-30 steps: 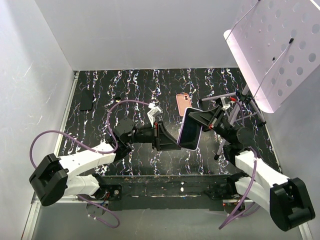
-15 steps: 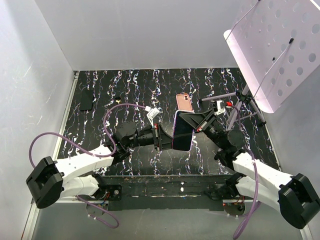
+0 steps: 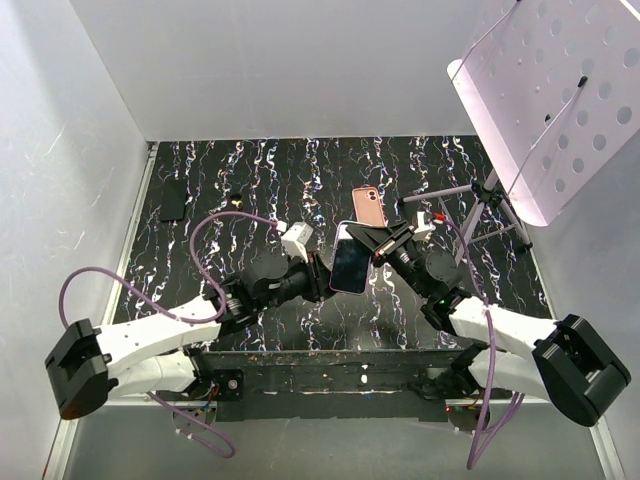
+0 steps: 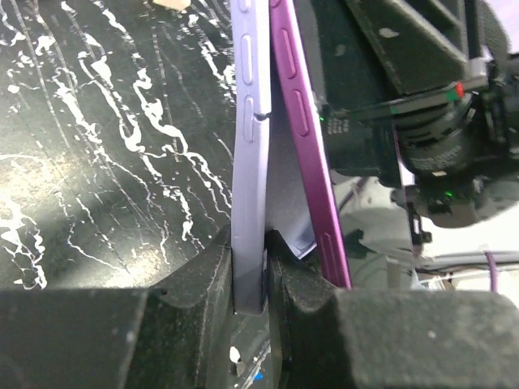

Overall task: Take the phone out of the phone case
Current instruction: Remove the phone case from the phone.

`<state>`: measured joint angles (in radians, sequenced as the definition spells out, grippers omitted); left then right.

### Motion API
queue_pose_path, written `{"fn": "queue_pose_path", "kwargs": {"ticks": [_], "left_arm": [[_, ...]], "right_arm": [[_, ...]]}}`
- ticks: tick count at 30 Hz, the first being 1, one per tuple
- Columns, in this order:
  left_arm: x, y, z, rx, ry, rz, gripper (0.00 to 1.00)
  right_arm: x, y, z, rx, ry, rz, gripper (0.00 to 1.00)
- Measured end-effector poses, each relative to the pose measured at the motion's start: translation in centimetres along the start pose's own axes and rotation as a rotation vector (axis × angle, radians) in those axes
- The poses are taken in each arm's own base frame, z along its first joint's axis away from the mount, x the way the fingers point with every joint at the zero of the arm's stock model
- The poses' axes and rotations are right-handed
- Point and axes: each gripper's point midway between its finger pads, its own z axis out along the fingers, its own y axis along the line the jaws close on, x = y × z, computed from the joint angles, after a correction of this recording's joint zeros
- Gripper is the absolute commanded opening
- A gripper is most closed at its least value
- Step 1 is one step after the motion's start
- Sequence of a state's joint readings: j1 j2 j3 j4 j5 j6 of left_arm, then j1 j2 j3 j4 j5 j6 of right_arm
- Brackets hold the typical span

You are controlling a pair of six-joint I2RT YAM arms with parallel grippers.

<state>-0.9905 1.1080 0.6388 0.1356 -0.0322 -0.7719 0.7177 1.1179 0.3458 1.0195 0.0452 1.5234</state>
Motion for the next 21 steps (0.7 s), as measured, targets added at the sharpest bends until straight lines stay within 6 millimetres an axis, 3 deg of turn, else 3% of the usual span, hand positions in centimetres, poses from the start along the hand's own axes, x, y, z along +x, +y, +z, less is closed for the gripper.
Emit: {"fn": "queue_pose_path", "kwargs": {"ticks": [3,6,8,10,14,19,21], "left_arm": [[-0.2,-1.4,-1.7,0.083,0.002,0.032,0.42],[-0.4,-2.7,-3.2,0.156,0.019,0.066,0.61],[-0.3,-3.4,-4.0,0.203,0.04,0.08,0.68],[-0.2,-4.2,-5.1,0.249,0.059,0.086,0.7],[-0.8,-4.4,-7.8,0.289,0.017,0.069,0.57],[-0.2,-3.4,-12.4,0.358,-0.09,-0.02,0.62],[-0.1,-3.8,-13.2,0.4,-0.105,-0.069,0.58]], "right_arm": [[1.1,1.4,-0.4,-0.047,0.038,0.002,0.01],[2.4,4.0,-1.5,-0.128,0.096,-0.026,0.01],[3.2,5.1,-2.2,-0.164,0.136,-0.055,0.01],[4.1,5.8,-2.9,-0.191,0.18,-0.077,0.01],[5.1,5.9,-3.6,-0.198,0.238,-0.098,0.01],[4.9,5.3,-3.6,-0.177,0.26,-0.097,0.01],[4.9,4.9,-3.4,-0.167,0.263,-0.093,0.01]]}}
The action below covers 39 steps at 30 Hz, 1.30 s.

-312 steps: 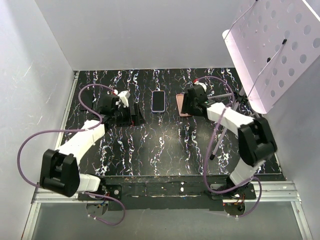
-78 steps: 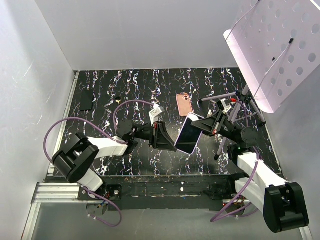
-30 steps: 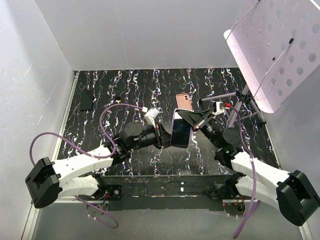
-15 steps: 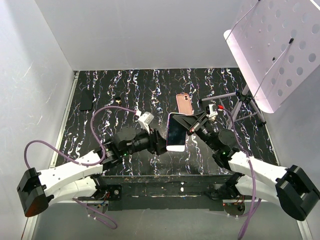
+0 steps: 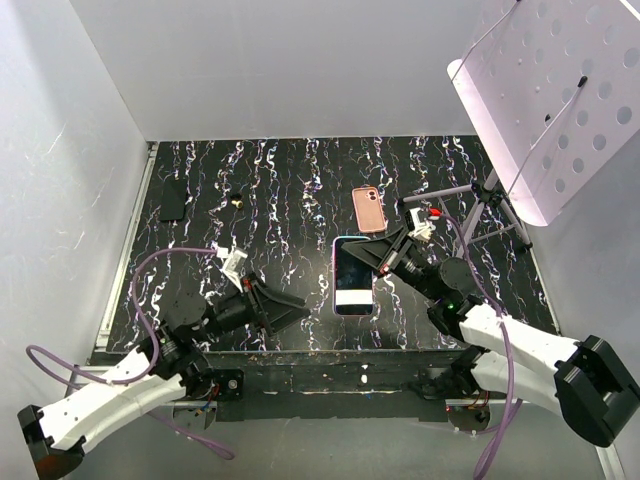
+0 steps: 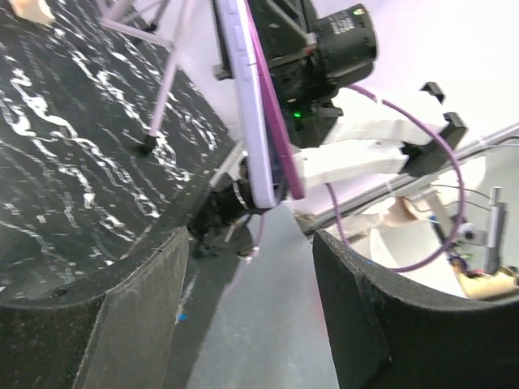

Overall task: Take the phone out of the phone case
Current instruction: Remove the phone case from the phone.

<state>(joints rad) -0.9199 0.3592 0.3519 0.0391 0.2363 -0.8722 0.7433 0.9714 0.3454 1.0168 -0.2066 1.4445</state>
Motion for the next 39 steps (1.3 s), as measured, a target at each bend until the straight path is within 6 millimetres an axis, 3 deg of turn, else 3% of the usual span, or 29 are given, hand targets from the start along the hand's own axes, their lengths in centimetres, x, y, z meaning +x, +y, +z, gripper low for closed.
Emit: {"fn": "queue_pose_path", "kwargs": {"ticks": [2,4,9,16,20,24,27,30,31,34,36,39], "left_arm": [[0.2,-0.7,0.3,0.025,0.022,-0.049,0.47],[0.6,-1.5,1.5,0.043,0.086,-0.103,0.42],[1.7,-3.0,4.9,0.123,0.225,-0.219,0.36],[2.4,-3.6,5.3,0.172,0.275,-0.292,0.36],[2.3,-3.2,5.5,0.142,0.267,-0.306,0.36],[1.4,-2.3,6.3,0.074,0.206,-0.349,0.29],[1.2,-1.1,7.1,0.025,0.179,-0.378,0.19],[1.3,-0.1,8.3,-0.012,0.189,-0.398,0.0],[1.4,0.0,8.6,-0.016,0.203,-0.406,0.0],[0.8,-0.3,8.9,0.012,0.226,-0.407,0.0],[-0.1,-0.4,8.9,0.032,0.209,-0.384,0.0],[-2.3,1.1,8.8,0.007,0.145,-0.366,0.0]], "right_arm": [[0.0,-0.4,0.1,0.012,0.003,0.008,0.01],[-0.2,-0.9,0.2,0.026,0.001,0.022,0.01],[-0.6,-2.7,0.5,0.075,-0.004,0.068,0.01],[-0.6,-2.9,0.8,0.065,0.004,0.115,0.01],[-0.4,-2.7,0.7,0.059,0.015,0.111,0.01],[-0.1,-3.0,0.6,0.068,0.03,0.084,0.01],[0.0,-3.3,0.4,0.087,0.031,0.046,0.01],[-0.2,-3.4,-0.1,0.117,0.019,-0.006,0.01],[-0.4,-3.3,-0.2,0.124,0.009,-0.025,0.05],[-1.1,-2.8,-0.2,0.167,-0.01,-0.077,0.53],[-1.0,-2.2,0.2,0.207,0.023,-0.134,0.76],[0.2,-1.4,0.3,0.248,0.123,-0.225,0.82]]}}
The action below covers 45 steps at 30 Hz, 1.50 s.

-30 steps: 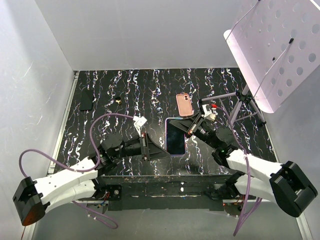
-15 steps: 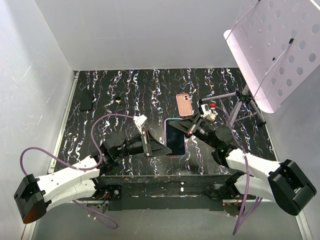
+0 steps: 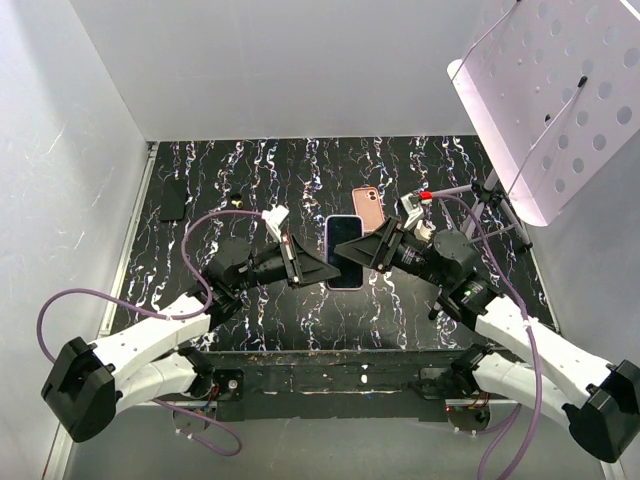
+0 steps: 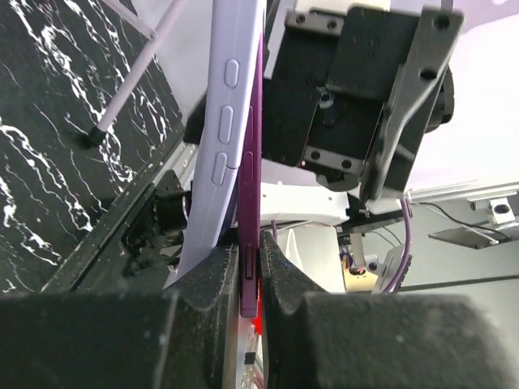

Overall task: Take the phone out of the phone case
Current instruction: Remove the phone case from the phone.

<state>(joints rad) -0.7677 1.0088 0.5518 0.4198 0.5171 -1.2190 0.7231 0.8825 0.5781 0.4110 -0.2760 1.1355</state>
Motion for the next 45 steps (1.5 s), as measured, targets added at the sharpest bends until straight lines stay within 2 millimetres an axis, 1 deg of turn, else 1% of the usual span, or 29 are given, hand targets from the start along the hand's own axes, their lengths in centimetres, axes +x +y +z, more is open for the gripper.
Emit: {"fn": "queue_pose_path", "kwargs": {"ticks": [2,4,7,9,12,15,18,21,22,25,30,33,37,39,42,43,45], "left_arm": [[-1.2,0.2,-0.4,-0.001,-0.023,-0.002,0.0],[-2.0,0.5,-0.7,-0.005,-0.039,-0.013,0.0],[-2.7,0.7,-1.0,-0.009,-0.045,-0.032,0.0],[-2.8,0.6,-1.2,-0.004,-0.038,-0.039,0.0],[-3.1,0.5,-1.4,-0.002,-0.042,-0.058,0.0],[-3.7,0.1,-1.6,0.012,-0.062,-0.083,0.0],[-4.1,-0.5,-1.7,0.043,-0.082,-0.111,0.0],[-4.0,-0.9,-2.0,0.079,-0.092,-0.145,0.0],[-4.0,-0.9,-2.0,0.087,-0.095,-0.157,0.0],[-3.7,-0.7,-2.2,0.099,-0.094,-0.193,0.0],[-3.9,-1.4,-2.3,0.128,-0.098,-0.199,0.0],[-3.9,-1.7,-2.4,0.139,-0.098,-0.198,0.0],[-3.9,-2.1,-2.4,0.155,-0.094,-0.194,0.0],[-3.9,-2.2,-2.5,0.159,-0.092,-0.192,0.0],[-3.9,-2.0,-2.5,0.16,-0.091,-0.19,0.0],[-3.8,-1.8,-2.5,0.159,-0.091,-0.192,0.0],[-3.8,-1.4,-2.4,0.15,-0.09,-0.202,0.0]], "right_arm": [[0.7,-0.1,-0.4,0.022,0.056,-0.053,0.84],[1.6,-0.5,-1.2,0.036,0.108,-0.095,0.84],[2.6,-0.4,-2.6,0.028,0.153,-0.145,0.84],[3.0,-0.2,-3.6,0.005,0.159,-0.167,0.79],[3.7,0.0,-4.6,-0.033,0.155,-0.183,0.69],[4.3,-0.6,-5.1,-0.067,0.143,-0.17,0.58],[4.9,-1.7,-5.1,-0.076,0.138,-0.14,0.49],[5.4,-2.8,-4.7,-0.066,0.143,-0.099,0.48],[5.4,-2.8,-4.6,-0.068,0.143,-0.088,0.47],[5.0,-2.2,-4.1,-0.1,0.134,-0.074,0.47],[4.4,-0.8,-3.5,-0.168,0.116,-0.058,0.47],[4.2,-0.5,-3.1,-0.187,0.111,-0.045,0.46],[3.9,-0.5,-2.9,-0.189,0.093,-0.036,0.37],[3.6,-0.5,-2.8,-0.188,0.081,-0.032,0.3],[3.5,-0.6,-2.6,-0.18,0.075,-0.033,0.25],[3.5,-0.7,-2.5,-0.178,0.076,-0.036,0.2],[3.5,-0.9,-2.3,-0.17,0.086,-0.046,0.07]]}}
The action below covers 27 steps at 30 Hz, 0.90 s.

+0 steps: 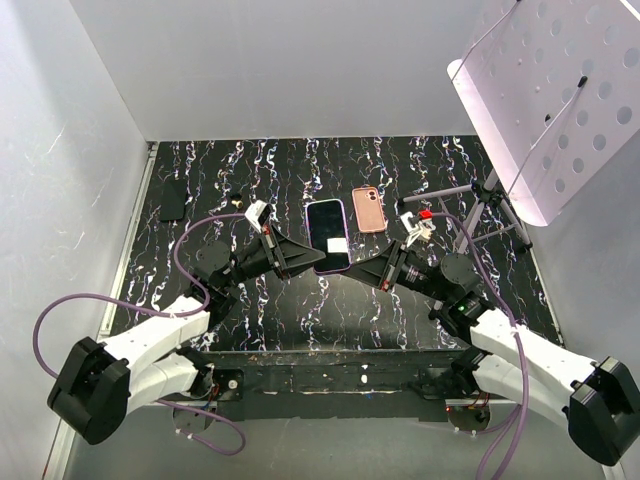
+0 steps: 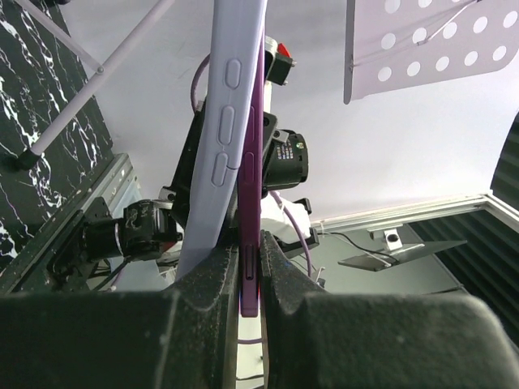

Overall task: Take the phone out of the phone case
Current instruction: Remove the phone case from the phone.

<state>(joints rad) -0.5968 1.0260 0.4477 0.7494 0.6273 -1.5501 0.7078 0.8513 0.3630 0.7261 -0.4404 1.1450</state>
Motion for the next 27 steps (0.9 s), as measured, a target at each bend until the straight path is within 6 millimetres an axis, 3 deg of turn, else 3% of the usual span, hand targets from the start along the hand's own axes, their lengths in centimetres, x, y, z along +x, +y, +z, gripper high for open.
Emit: {"fn": "queue_pose_path", "kwargs": {"ticks": [1,7,12,16,20,24,27], "left_arm": [[-0.2,0.1,0.0,-0.001,-0.004,-0.002,0.0],[-0.8,0.6,0.1,-0.01,-0.02,-0.002,0.0],[-1.1,0.9,0.1,-0.022,-0.038,-0.002,0.0],[-0.6,1.4,0.0,-0.04,-0.015,-0.012,0.0],[0.7,3.0,-0.2,-0.107,0.04,-0.04,0.0],[1.0,5.4,-1.1,-0.242,0.043,0.001,0.0],[-0.7,6.3,-1.6,-0.425,-0.003,0.163,0.0]], "right_arm": [[0.1,-0.3,0.1,0.011,0.007,0.001,0.01],[-0.2,-1.9,0.9,0.107,0.019,-0.049,0.01],[-0.8,-3.6,1.5,0.467,-0.022,-0.207,0.01],[-3.2,-5.4,-0.1,0.744,-0.094,-0.36,0.01],[-5.4,-8.4,-3.6,0.973,-0.162,-0.47,0.01],[-5.8,-8.8,-5.1,1.018,-0.148,-0.549,0.01],[-5.4,-8.1,-5.6,0.958,-0.131,-0.57,0.01]]}}
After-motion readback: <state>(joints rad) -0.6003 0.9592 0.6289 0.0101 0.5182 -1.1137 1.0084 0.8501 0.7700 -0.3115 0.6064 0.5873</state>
